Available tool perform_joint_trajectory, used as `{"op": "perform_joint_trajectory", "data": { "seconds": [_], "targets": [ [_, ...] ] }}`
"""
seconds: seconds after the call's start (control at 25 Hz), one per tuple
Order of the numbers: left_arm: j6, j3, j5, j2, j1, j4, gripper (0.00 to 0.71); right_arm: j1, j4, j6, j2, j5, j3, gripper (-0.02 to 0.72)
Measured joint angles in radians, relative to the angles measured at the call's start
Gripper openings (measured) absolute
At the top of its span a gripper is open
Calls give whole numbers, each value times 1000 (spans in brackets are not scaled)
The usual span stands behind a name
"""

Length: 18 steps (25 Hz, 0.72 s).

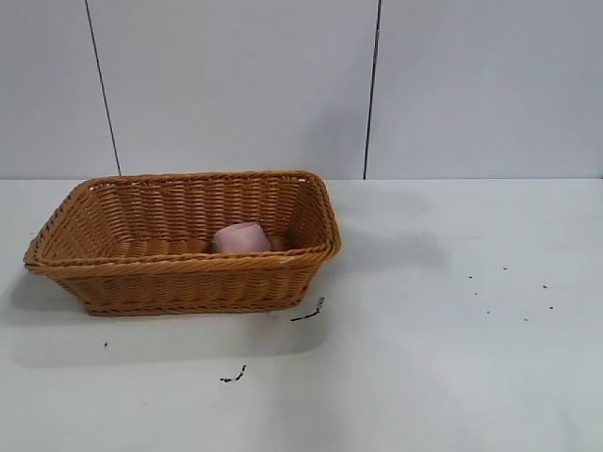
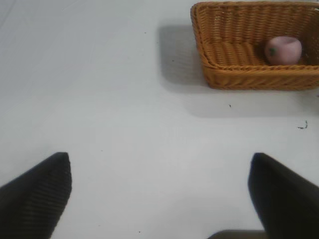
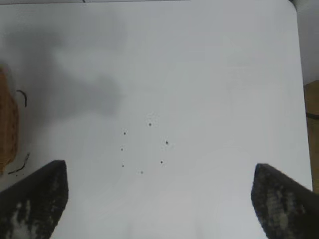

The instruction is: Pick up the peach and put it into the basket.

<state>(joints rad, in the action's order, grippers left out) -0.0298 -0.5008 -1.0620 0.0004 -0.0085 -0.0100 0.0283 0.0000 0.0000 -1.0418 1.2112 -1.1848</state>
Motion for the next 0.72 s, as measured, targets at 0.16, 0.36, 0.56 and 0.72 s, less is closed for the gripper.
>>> {"op": "perform_joint_trajectory", "data": {
  "seconds": [0.16, 0.36, 0.56, 0.72],
  "targets": [
    [0, 0, 0, 0, 0, 0, 693, 0, 0, 0, 230, 0, 225, 696],
    [0, 0, 0, 0, 0, 0, 693, 0, 0, -9, 513, -72, 476, 696],
    [0, 0, 0, 0, 0, 0, 693, 0, 0, -9, 725, -145, 642, 696],
    [0, 0, 0, 0, 0, 0, 693, 0, 6, 0, 813, -168, 688, 696]
  ]
}}
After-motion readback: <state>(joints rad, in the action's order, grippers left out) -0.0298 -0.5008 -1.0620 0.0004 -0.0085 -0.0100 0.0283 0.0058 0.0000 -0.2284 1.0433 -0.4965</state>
